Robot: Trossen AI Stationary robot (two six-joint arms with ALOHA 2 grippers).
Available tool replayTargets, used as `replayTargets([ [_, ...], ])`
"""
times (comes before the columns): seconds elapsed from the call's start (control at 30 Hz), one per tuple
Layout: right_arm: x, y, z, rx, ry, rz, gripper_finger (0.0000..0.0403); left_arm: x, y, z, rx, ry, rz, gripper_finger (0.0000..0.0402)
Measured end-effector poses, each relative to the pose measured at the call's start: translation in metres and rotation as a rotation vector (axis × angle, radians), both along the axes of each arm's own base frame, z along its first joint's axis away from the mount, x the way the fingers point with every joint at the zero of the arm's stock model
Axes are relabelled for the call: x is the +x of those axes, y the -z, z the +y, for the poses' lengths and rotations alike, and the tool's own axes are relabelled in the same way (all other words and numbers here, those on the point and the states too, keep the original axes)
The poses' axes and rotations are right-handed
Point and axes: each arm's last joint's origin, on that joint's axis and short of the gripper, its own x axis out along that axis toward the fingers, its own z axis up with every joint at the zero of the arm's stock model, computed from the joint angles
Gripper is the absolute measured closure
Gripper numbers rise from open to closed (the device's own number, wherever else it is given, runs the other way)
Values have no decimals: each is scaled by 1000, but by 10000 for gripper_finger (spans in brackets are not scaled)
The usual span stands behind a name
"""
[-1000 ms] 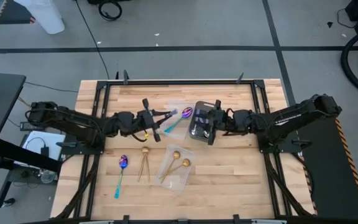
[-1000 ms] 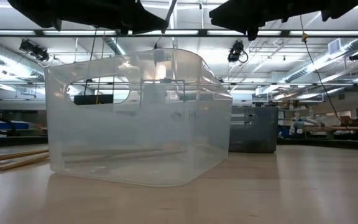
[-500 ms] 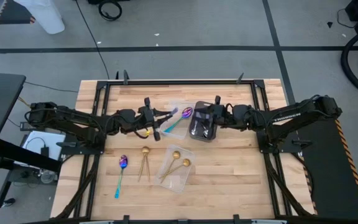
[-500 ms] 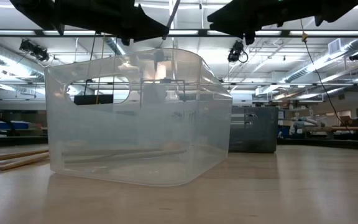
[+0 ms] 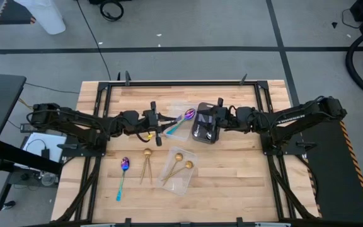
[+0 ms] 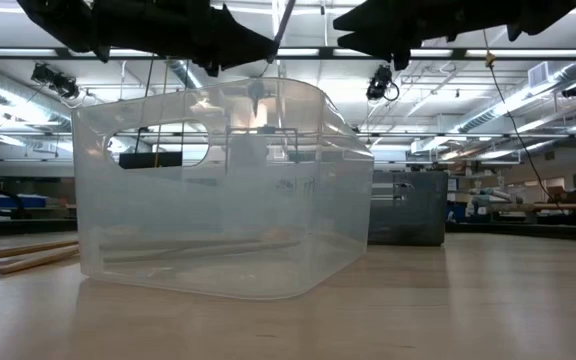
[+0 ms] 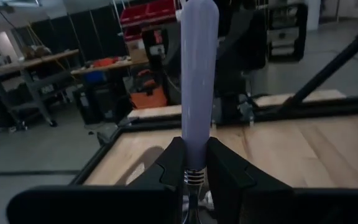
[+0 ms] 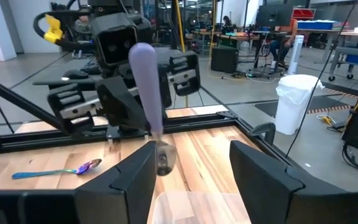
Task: Sort silverware by color (type)
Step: Put the purple spoon into the black bin
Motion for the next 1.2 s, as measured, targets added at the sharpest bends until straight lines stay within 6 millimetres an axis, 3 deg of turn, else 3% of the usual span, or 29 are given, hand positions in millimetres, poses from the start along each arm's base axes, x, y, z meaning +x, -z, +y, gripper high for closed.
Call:
replayTargets([
  [0.6,0,2,3,10,-56,16,187,4,-4,0,-80,16,-110,347],
  [0.9,1,-10,5,-77,-130,-87,190,4,-9,0,-142,26,-169,347],
  [1.2,1,-12,5,-86,-128,-110,190,39,-10,-9,-127,55,-152,347],
])
